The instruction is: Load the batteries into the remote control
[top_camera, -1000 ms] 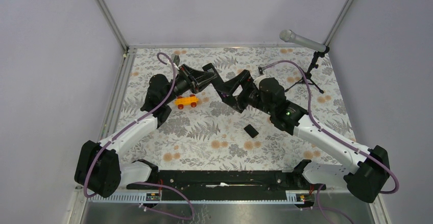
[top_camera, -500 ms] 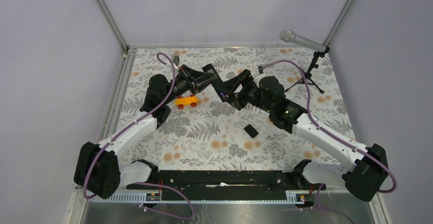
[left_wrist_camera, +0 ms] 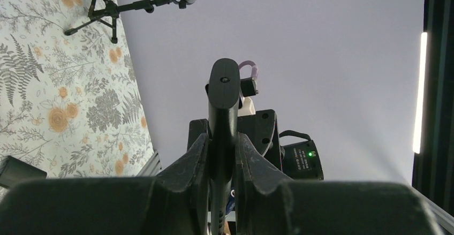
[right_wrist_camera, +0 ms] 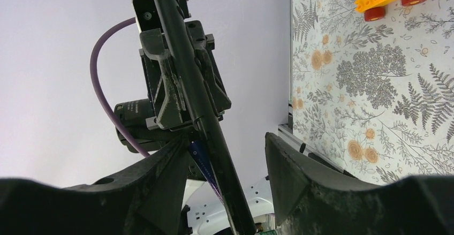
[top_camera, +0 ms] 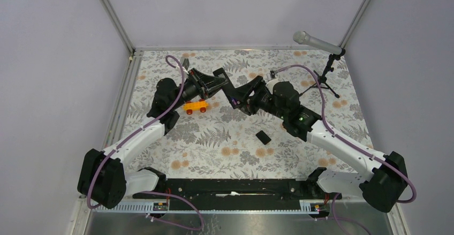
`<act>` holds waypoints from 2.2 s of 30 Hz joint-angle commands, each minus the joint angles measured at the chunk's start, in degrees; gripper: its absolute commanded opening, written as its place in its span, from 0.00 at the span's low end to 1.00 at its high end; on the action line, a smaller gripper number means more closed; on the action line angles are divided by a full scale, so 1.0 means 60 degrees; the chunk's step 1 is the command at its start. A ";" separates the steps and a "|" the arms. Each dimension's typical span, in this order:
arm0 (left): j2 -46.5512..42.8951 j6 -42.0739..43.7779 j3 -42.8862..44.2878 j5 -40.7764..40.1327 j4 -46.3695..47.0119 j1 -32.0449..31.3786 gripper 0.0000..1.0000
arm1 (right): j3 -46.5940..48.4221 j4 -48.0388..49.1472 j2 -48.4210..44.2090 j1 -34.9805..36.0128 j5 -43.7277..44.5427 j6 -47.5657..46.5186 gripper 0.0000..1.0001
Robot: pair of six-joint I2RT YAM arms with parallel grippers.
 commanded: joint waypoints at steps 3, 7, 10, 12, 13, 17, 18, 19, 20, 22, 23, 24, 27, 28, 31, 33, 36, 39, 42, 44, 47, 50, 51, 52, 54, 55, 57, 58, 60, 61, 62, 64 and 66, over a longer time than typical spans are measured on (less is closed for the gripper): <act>-0.0156 -0.0826 0.0753 0.0049 0.0861 0.0017 0.00 | -0.0412 -0.0337 -0.0273 -0.0065 -0.0162 0.0001 0.57; -0.0207 -0.0708 0.0990 0.0043 0.0467 0.0061 0.00 | -0.0517 -0.0412 -0.0312 -0.0062 -0.0219 0.0050 0.55; -0.0216 -0.0681 0.1054 0.0048 0.0394 0.0079 0.00 | -0.0605 -0.0426 -0.0301 -0.0060 -0.0272 0.0143 0.54; -0.0214 -0.0714 0.1049 0.0055 0.0397 0.0079 0.00 | -0.0648 -0.0426 -0.0291 -0.0062 -0.0271 0.0167 0.54; -0.0215 -0.0749 0.1040 0.0054 0.0377 0.0086 0.00 | -0.0637 -0.0454 -0.0275 -0.0071 -0.0286 0.0136 0.54; -0.0191 -0.1078 0.1067 0.0210 0.0300 0.0094 0.00 | -0.0432 -0.0763 -0.0200 -0.0060 -0.0192 -0.0315 0.61; -0.0174 -0.1262 0.1086 0.0251 0.0320 0.0094 0.00 | -0.0418 -0.0811 -0.0185 -0.0058 -0.0150 -0.0424 0.61; -0.0161 -0.1391 0.1122 0.0309 0.0336 0.0094 0.00 | -0.0413 -0.0809 -0.0165 -0.0056 -0.0123 -0.0532 0.62; -0.0158 -0.1497 0.1179 0.0340 0.0305 0.0094 0.00 | -0.0427 -0.0807 -0.0138 -0.0065 -0.0106 -0.0625 0.61; -0.0148 -0.1664 0.1307 0.0414 0.0201 0.0101 0.00 | -0.0512 -0.0762 -0.0086 -0.0065 -0.0156 -0.0722 0.60; -0.0149 -0.1769 0.1365 0.0443 0.0173 0.0107 0.00 | -0.0553 -0.0736 -0.0063 -0.0066 -0.0182 -0.0786 0.59; -0.0132 -0.1874 0.1435 0.0472 0.0154 0.0108 0.00 | -0.0600 -0.0712 -0.0063 -0.0059 -0.0198 -0.0858 0.58; -0.0100 -0.2329 0.1550 0.0563 0.0236 0.0162 0.00 | -0.0669 -0.0899 -0.0123 -0.0069 -0.0066 -0.1309 0.56; -0.0086 -0.2559 0.1551 0.0599 0.0325 0.0187 0.00 | -0.0717 -0.0950 -0.0166 -0.0059 0.0033 -0.1456 0.56; 0.0013 -0.3405 0.1413 0.0672 0.1030 0.0274 0.00 | -0.0948 -0.0869 -0.0306 -0.0067 0.0252 -0.1822 0.56; 0.0023 -0.3724 0.1392 0.0669 0.1273 0.0318 0.00 | -0.1101 -0.0845 -0.0346 -0.0057 0.0283 -0.1931 0.56; -0.0059 -0.3659 0.1516 0.0684 0.1047 0.0375 0.00 | -0.1186 -0.0866 -0.0294 -0.0069 0.0298 -0.2000 0.55; -0.0112 -0.3299 0.1639 0.0738 0.0606 0.0423 0.00 | -0.1081 -0.0852 -0.0243 -0.0062 0.0267 -0.1986 0.58; -0.0165 -0.2592 0.1707 0.0849 -0.0108 0.0419 0.00 | -0.0724 -0.0700 -0.0234 -0.0068 0.0315 -0.1979 0.76; -0.0284 -0.1819 0.1740 0.0944 -0.0955 0.0420 0.00 | -0.0504 -0.0169 -0.0270 -0.0058 0.0435 -0.1997 0.88; -0.0377 -0.0548 0.1788 0.1090 -0.2011 0.0431 0.00 | -0.0006 0.0500 -0.0180 -0.0095 0.0545 -0.2325 0.96; -0.0467 0.0214 0.1660 0.1112 -0.2541 0.0486 0.00 | 0.0353 0.0895 -0.0120 -0.0134 0.0455 -0.2670 0.99; -0.0502 0.0291 0.1580 0.1096 -0.2505 0.0513 0.00 | 0.0367 0.1028 -0.0140 -0.0151 0.0391 -0.2762 0.99; -0.0526 0.0356 0.1529 0.1116 -0.2509 0.0549 0.00 | 0.0346 0.1145 -0.0181 -0.0163 0.0311 -0.2850 1.00; -0.0544 0.0454 0.1470 0.1175 -0.2460 0.0622 0.00 | 0.0189 0.1513 -0.0326 -0.0180 0.0122 -0.2987 1.00; -0.0528 0.0517 0.1472 0.1247 -0.2478 0.0654 0.00 | 0.0079 0.1677 -0.0422 -0.0198 0.0038 -0.3070 1.00; -0.0503 0.0593 0.1458 0.1370 -0.2406 0.0712 0.00 | -0.0089 0.1871 -0.0612 -0.0225 -0.0075 -0.3247 0.99; -0.0475 0.0659 0.1468 0.1460 -0.2361 0.0754 0.00 | -0.0176 0.1930 -0.0727 -0.0227 -0.0137 -0.3458 1.00; -0.0453 0.0799 0.1480 0.1597 -0.2368 0.0815 0.00 | -0.0332 0.1875 -0.0987 -0.0239 -0.0148 -0.4022 1.00; -0.0443 0.0939 0.1497 0.1673 -0.2458 0.0869 0.00 | -0.0342 0.1506 -0.1131 -0.0265 0.0002 -0.4448 1.00; -0.0444 0.1131 0.1514 0.1716 -0.2624 0.0941 0.00 | -0.0249 0.0896 -0.1268 -0.0311 0.0224 -0.5020 1.00; -0.0470 0.1719 0.1554 0.1773 -0.3110 0.1112 0.00 | 0.0281 -0.0776 -0.1358 -0.0470 0.0754 -0.6347 1.00; -0.0560 0.2423 0.1538 0.1736 -0.3659 0.1308 0.00 | 0.0962 -0.2764 -0.1090 -0.0515 0.1404 -0.7944 1.00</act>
